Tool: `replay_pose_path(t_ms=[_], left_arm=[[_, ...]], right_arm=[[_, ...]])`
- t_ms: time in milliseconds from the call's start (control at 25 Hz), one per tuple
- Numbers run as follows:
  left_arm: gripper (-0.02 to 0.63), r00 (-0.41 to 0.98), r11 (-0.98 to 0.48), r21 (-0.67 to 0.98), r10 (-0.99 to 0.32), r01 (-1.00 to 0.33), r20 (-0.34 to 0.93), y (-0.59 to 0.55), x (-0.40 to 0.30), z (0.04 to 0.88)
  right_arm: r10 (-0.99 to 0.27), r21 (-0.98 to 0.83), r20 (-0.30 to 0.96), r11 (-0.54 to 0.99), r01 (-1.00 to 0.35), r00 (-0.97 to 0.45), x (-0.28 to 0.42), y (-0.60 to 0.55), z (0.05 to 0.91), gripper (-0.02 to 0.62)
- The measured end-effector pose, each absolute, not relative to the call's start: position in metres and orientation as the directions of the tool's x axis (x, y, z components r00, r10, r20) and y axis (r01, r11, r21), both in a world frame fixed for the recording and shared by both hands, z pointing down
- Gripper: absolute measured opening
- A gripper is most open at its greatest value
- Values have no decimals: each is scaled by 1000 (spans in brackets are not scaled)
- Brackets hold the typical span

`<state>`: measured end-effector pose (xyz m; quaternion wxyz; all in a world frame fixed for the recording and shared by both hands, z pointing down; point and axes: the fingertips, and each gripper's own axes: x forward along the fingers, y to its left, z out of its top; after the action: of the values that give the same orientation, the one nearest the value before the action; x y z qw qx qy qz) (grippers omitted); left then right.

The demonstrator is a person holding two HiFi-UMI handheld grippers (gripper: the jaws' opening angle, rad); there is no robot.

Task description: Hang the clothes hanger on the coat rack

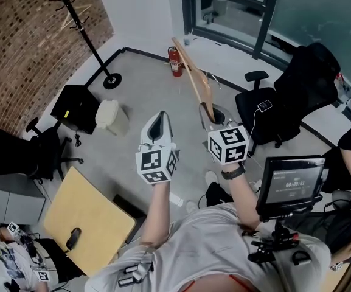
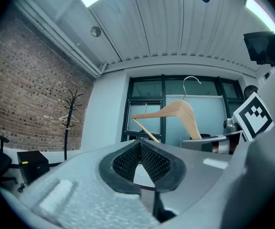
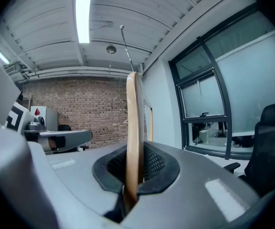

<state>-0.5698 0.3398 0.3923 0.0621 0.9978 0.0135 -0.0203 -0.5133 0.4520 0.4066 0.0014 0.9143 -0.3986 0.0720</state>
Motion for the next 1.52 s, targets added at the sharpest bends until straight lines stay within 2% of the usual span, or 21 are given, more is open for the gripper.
replay_pose_path(t_ms=[240, 720, 1040, 1200, 1360, 1520], left_arm=[[0, 1000, -990, 138, -3, 0, -25, 330, -539, 405], [0, 997, -998, 57, -12, -7, -81, 334, -403, 370], [0, 995, -994, 81, -77, -72, -58, 339, -330, 388], [0, 998, -988, 153, -15, -5, -64, 358, -307, 400], [0, 999, -988, 155, 7, 13, -35, 365, -281, 416], [0, 998, -981, 182, 53, 59, -34, 365, -243, 421]], right_arm=[[-748, -68, 145, -660, -748, 647, -483, 442, 419, 2], [-786, -94, 106, -618, -781, 609, -348, 428, 406, 2], [-819, -20, 123, -567, -824, 561, -278, 436, 414, 2], [-831, -21, 140, -547, -837, 539, -264, 444, 431, 2], [-825, -88, 187, -554, -828, 533, -245, 447, 458, 2], [-828, -102, 184, -553, -827, 530, -215, 448, 464, 2]])
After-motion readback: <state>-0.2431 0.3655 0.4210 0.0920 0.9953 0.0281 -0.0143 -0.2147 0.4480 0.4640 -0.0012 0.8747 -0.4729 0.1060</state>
